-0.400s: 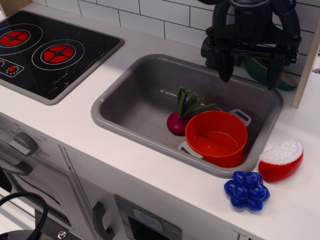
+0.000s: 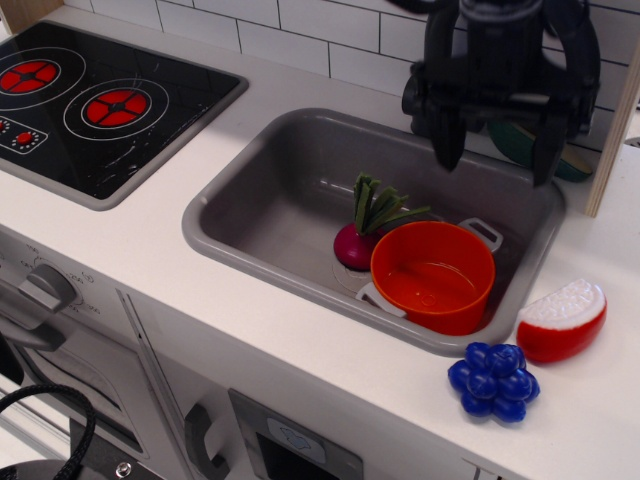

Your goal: Put beet in pot sink

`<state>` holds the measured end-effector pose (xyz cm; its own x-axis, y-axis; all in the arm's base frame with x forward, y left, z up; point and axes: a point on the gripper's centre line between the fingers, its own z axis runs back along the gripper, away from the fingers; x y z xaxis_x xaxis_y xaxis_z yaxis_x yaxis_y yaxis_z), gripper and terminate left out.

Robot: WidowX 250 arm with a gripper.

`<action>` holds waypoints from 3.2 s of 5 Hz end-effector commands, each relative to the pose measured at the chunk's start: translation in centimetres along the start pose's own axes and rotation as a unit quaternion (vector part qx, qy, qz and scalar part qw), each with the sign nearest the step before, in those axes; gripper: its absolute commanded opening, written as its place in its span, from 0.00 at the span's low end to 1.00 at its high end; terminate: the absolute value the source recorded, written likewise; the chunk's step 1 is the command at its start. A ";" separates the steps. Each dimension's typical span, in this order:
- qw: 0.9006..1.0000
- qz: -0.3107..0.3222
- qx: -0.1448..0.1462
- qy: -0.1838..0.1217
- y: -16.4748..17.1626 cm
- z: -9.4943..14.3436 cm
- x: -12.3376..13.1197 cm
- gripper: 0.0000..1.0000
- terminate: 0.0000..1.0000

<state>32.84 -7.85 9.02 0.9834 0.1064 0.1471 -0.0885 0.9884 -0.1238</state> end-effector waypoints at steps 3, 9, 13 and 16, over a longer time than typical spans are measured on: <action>0.990 0.098 0.060 -0.078 7.2 1.7 1.0 1.00 0.00; 0.990 0.079 0.104 -0.044 8.5 -4.2 0.9 1.00 0.00; 0.984 0.124 0.110 -0.064 10.7 0.0 2.8 0.00 0.00; 0.997 0.077 0.019 -0.026 6.0 4.8 0.2 0.00 0.00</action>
<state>31.54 -1.96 11.24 0.9586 0.2575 0.1218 -0.2457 0.9638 -0.1039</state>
